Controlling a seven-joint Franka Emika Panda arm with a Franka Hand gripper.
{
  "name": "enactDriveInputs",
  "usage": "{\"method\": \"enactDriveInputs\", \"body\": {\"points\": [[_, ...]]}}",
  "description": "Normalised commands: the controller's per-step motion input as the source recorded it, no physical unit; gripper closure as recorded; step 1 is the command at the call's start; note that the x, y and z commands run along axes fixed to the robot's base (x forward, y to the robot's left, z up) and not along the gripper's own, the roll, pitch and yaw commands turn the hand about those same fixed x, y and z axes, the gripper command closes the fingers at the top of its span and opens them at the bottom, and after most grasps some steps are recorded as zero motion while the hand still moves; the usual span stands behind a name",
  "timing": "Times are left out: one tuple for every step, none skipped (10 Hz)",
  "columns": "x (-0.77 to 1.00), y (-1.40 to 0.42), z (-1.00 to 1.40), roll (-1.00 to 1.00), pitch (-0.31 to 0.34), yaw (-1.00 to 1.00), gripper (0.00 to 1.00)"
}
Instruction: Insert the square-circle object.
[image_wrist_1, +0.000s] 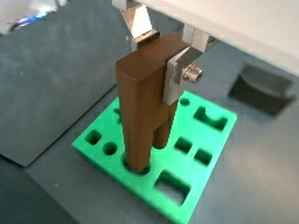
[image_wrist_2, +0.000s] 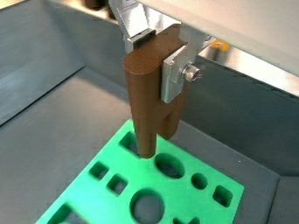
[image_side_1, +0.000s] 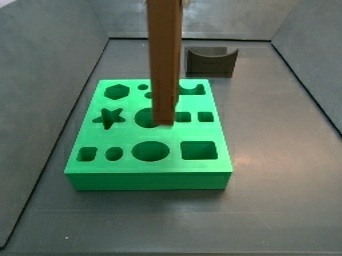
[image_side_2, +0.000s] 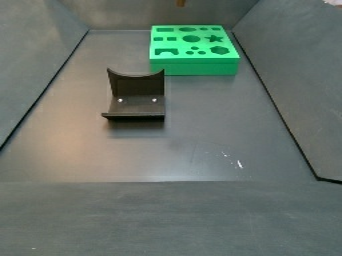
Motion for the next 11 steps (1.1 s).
{"method": "enactDriveInputs", "body": {"points": [[0.00,-0.09,-0.12,0.05,0.000,-1.00,1.00],[0.00,0.00,-0.15,0.00,0.001,-1.00,1.00],[-0.08,0.00,-0.17,0.00,0.000,-1.00,1.00],[-0.48,0.00,-0.23,0.01,-0.001,-0.70,1.00],[-0.77,-0.09,-0.31,0.00,-0.033,-0.42,1.00],[-0.93,-0.08,-0.36,0.00,-0.061,-0.27,1.00],[-1.00,-0.13,-0.33,0.00,-0.066,-0.10,1.00],[-1.00,-0.09,-0.28,-0.03,-0.080,-0.13,1.00],[-0.26,0.00,-0.07,0.00,-0.044,-0.91,1.00],[0.00,0.00,0.00,0.00,0.000,-1.00,1.00],[0.00,0.00,0.00,0.00,0.000,-1.00,1.00]]}}
